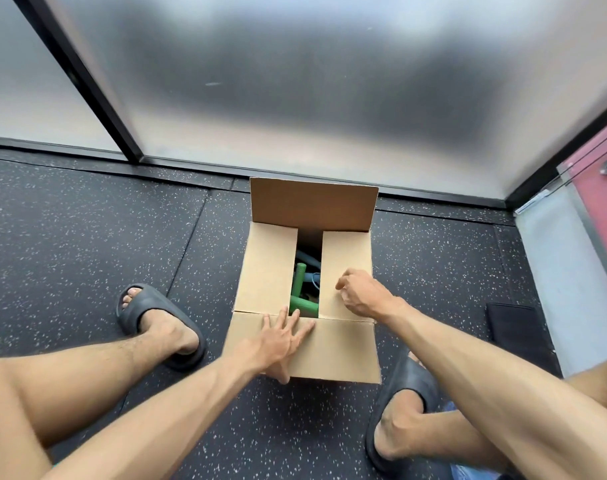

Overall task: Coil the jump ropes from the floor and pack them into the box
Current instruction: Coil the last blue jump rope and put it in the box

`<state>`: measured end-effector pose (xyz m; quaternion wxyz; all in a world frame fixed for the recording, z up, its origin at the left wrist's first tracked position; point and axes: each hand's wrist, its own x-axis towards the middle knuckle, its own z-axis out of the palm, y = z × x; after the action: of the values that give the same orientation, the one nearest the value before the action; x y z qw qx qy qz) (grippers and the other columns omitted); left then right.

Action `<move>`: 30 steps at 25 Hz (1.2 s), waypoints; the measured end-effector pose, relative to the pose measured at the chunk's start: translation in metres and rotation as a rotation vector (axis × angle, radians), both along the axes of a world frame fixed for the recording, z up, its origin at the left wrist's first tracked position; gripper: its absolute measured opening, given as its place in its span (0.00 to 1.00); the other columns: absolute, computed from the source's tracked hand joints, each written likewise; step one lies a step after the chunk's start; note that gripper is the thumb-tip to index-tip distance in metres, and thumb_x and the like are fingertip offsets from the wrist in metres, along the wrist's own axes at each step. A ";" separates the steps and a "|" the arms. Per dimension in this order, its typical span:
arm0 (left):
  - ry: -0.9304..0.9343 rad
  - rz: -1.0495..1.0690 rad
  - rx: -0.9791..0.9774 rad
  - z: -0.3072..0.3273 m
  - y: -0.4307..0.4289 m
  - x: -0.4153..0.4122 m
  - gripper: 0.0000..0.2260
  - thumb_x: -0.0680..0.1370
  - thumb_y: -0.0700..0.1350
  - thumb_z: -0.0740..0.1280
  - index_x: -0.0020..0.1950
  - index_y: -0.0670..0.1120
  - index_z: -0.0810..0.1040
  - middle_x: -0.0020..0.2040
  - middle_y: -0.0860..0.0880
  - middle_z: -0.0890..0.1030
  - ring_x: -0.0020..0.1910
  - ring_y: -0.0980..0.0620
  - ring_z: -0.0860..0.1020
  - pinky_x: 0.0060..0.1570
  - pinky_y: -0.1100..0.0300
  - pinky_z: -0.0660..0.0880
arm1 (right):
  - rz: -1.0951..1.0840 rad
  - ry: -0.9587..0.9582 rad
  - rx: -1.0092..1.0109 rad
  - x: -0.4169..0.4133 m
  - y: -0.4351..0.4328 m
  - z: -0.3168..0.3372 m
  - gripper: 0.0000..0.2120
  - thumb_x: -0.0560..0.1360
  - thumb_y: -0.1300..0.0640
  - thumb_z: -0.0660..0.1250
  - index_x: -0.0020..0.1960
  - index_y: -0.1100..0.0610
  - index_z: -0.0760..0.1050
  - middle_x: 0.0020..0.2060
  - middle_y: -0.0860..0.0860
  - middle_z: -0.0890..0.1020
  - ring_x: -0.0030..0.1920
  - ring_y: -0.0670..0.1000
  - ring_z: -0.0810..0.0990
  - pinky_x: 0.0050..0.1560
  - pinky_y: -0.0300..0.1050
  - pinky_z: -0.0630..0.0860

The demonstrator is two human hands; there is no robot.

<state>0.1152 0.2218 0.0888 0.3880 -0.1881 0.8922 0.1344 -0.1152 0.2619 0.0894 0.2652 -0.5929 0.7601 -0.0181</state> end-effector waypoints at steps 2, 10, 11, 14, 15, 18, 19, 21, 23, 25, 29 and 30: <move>-0.092 0.198 0.274 0.027 -0.028 -0.016 0.51 0.70 0.51 0.77 0.81 0.54 0.43 0.81 0.43 0.44 0.79 0.39 0.47 0.75 0.36 0.52 | -0.106 -0.103 0.066 -0.009 -0.018 0.014 0.18 0.76 0.62 0.57 0.62 0.60 0.80 0.61 0.57 0.81 0.61 0.57 0.79 0.61 0.43 0.73; 0.276 0.713 0.462 0.064 -0.131 -0.032 0.14 0.69 0.61 0.75 0.48 0.55 0.85 0.48 0.55 0.84 0.52 0.51 0.80 0.52 0.56 0.75 | -0.635 -0.432 0.359 -0.067 -0.066 0.048 0.17 0.82 0.62 0.52 0.67 0.68 0.68 0.57 0.64 0.81 0.53 0.61 0.83 0.51 0.60 0.82; 0.358 0.736 0.315 0.053 -0.136 -0.033 0.16 0.69 0.62 0.75 0.48 0.52 0.85 0.48 0.53 0.84 0.53 0.50 0.80 0.53 0.55 0.74 | -0.743 -0.369 0.290 -0.072 -0.071 0.044 0.17 0.80 0.63 0.53 0.65 0.69 0.69 0.57 0.65 0.81 0.52 0.63 0.83 0.50 0.61 0.82; 0.505 0.818 -0.183 0.016 -0.128 -0.027 0.26 0.72 0.58 0.73 0.66 0.48 0.74 0.63 0.45 0.76 0.66 0.44 0.71 0.63 0.45 0.67 | -0.901 -0.290 0.001 -0.088 -0.087 0.035 0.24 0.76 0.63 0.59 0.72 0.64 0.64 0.63 0.60 0.77 0.59 0.61 0.79 0.56 0.56 0.80; 0.517 0.895 -0.246 0.005 -0.120 -0.022 0.29 0.73 0.55 0.73 0.70 0.46 0.69 0.66 0.42 0.73 0.67 0.43 0.68 0.65 0.44 0.66 | -0.885 -0.324 -0.093 -0.091 -0.093 0.036 0.29 0.75 0.64 0.59 0.76 0.61 0.60 0.66 0.59 0.75 0.63 0.60 0.77 0.61 0.54 0.77; 0.525 1.323 -0.151 -0.013 -0.104 -0.009 0.36 0.73 0.50 0.74 0.74 0.41 0.59 0.71 0.37 0.68 0.70 0.38 0.66 0.67 0.41 0.64 | -0.849 -0.422 -0.350 -0.096 -0.103 0.044 0.30 0.72 0.67 0.58 0.74 0.56 0.63 0.64 0.56 0.76 0.62 0.56 0.77 0.58 0.48 0.77; 0.550 1.459 -0.099 -0.015 -0.100 -0.009 0.41 0.72 0.50 0.76 0.76 0.41 0.56 0.73 0.37 0.66 0.72 0.37 0.65 0.68 0.40 0.63 | -0.833 -0.402 -0.417 -0.093 -0.100 0.048 0.27 0.72 0.68 0.58 0.70 0.57 0.68 0.58 0.56 0.79 0.58 0.56 0.79 0.55 0.47 0.77; 0.666 1.529 -0.160 -0.017 -0.094 -0.008 0.52 0.69 0.48 0.79 0.79 0.42 0.45 0.74 0.35 0.61 0.73 0.35 0.62 0.68 0.38 0.62 | -0.691 -0.280 -0.530 -0.080 -0.078 0.045 0.18 0.72 0.67 0.58 0.60 0.58 0.74 0.47 0.54 0.81 0.50 0.55 0.80 0.52 0.47 0.77; 0.754 1.375 -0.329 -0.021 -0.094 -0.008 0.58 0.66 0.46 0.80 0.80 0.44 0.38 0.77 0.33 0.53 0.75 0.35 0.59 0.70 0.37 0.61 | -0.378 -0.106 -0.512 -0.063 -0.046 0.030 0.13 0.75 0.63 0.59 0.58 0.57 0.75 0.46 0.53 0.80 0.49 0.52 0.78 0.54 0.50 0.77; 0.784 1.088 -0.483 -0.033 -0.097 -0.006 0.57 0.68 0.42 0.77 0.80 0.46 0.36 0.80 0.36 0.45 0.78 0.37 0.54 0.74 0.41 0.54 | -0.052 0.104 -0.333 -0.047 -0.019 0.008 0.16 0.79 0.54 0.60 0.65 0.57 0.72 0.57 0.55 0.77 0.56 0.52 0.75 0.62 0.51 0.76; 0.572 0.484 -0.504 -0.038 -0.098 -0.009 0.38 0.76 0.27 0.59 0.81 0.48 0.48 0.81 0.42 0.49 0.80 0.44 0.50 0.77 0.45 0.51 | 0.102 0.306 -0.121 -0.026 0.002 -0.016 0.25 0.81 0.48 0.58 0.75 0.58 0.64 0.73 0.60 0.64 0.71 0.58 0.66 0.69 0.55 0.69; 0.520 0.454 -0.471 -0.034 -0.096 -0.011 0.34 0.77 0.28 0.56 0.80 0.47 0.53 0.81 0.42 0.53 0.80 0.44 0.52 0.77 0.46 0.53 | 0.098 0.318 -0.107 -0.024 0.002 -0.015 0.24 0.81 0.50 0.58 0.74 0.58 0.64 0.73 0.61 0.64 0.71 0.59 0.66 0.68 0.56 0.70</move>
<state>0.1046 0.1253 0.0545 0.0564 -0.4235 0.9026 0.0518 -0.1393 0.2637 0.0742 0.1102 -0.6379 0.7607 0.0487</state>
